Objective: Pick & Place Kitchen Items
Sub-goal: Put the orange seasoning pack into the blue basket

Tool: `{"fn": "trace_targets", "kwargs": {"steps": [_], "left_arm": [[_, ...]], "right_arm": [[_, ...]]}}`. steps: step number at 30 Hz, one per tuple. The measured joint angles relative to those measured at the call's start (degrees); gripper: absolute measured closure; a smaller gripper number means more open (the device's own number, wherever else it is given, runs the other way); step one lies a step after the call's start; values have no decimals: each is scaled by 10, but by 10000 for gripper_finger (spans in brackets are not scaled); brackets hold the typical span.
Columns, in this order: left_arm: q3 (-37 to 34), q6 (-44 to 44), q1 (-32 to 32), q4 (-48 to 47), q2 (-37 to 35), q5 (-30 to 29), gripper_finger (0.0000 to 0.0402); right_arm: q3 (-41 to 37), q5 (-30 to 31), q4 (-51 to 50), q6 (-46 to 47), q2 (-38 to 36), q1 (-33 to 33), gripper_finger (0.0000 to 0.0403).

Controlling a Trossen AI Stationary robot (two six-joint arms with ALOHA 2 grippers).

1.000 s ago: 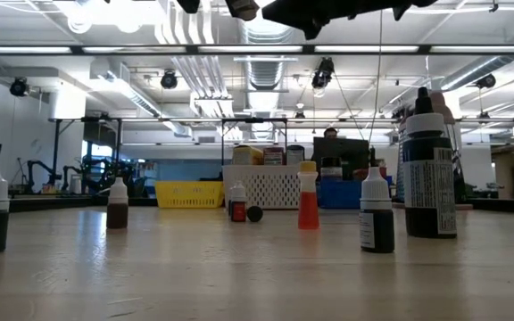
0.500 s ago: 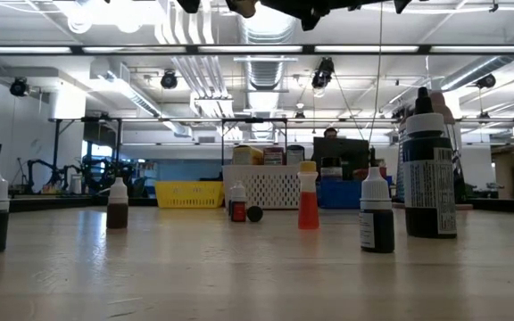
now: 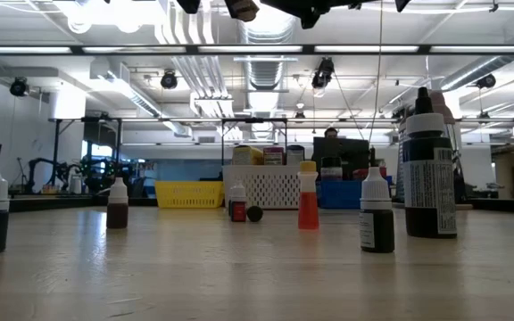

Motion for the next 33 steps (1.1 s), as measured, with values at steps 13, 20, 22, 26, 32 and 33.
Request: {"fn": "trace_targets", "kwargs": {"steps": [13, 20, 22, 26, 32, 33], "left_arm": [[1, 4, 0, 7, 2, 0, 401], [1, 4, 0, 21, 2, 3, 401], [1, 4, 0, 21, 2, 3, 401], [1, 3, 0, 21, 2, 3, 401], [1, 3, 0, 23, 2, 3, 401], [1, 3, 0, 24, 2, 3, 401]], "right_arm": [[0, 44, 0, -4, 0, 0, 341], [0, 44, 1, -10, 0, 0, 355], [-1, 45, 6, -10, 0, 0, 353], [-1, 45, 20, -16, 0, 0, 342], [-1, 44, 31, -14, 6, 0, 341], [-1, 45, 31, -15, 9, 0, 344]]}}
